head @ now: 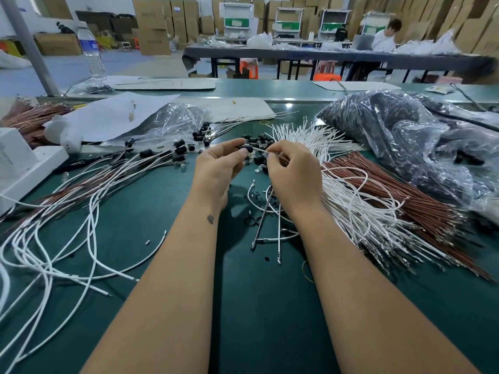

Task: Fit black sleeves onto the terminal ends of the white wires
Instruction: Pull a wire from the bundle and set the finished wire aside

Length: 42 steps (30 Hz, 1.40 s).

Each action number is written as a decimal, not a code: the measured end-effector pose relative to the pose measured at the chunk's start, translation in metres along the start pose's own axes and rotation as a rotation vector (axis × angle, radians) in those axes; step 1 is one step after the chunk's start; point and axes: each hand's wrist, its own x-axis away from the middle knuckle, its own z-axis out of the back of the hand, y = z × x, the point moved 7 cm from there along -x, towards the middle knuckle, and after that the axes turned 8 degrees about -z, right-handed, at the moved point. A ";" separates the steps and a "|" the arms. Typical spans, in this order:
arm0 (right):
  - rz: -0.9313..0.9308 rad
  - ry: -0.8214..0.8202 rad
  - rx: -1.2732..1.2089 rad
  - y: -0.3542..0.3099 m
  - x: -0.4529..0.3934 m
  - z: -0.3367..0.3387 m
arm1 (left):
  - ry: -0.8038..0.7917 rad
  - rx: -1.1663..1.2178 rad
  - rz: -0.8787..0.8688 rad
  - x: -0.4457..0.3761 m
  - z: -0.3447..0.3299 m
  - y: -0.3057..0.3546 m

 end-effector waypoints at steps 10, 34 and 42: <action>-0.011 -0.021 0.006 0.000 0.000 0.000 | -0.025 -0.042 0.013 0.004 -0.005 0.001; -0.007 -0.068 -0.083 0.005 -0.004 -0.007 | -0.067 -0.101 -0.024 -0.001 -0.005 -0.003; -0.002 -0.125 0.026 0.005 -0.004 -0.012 | -0.060 -0.087 -0.012 0.000 -0.006 -0.002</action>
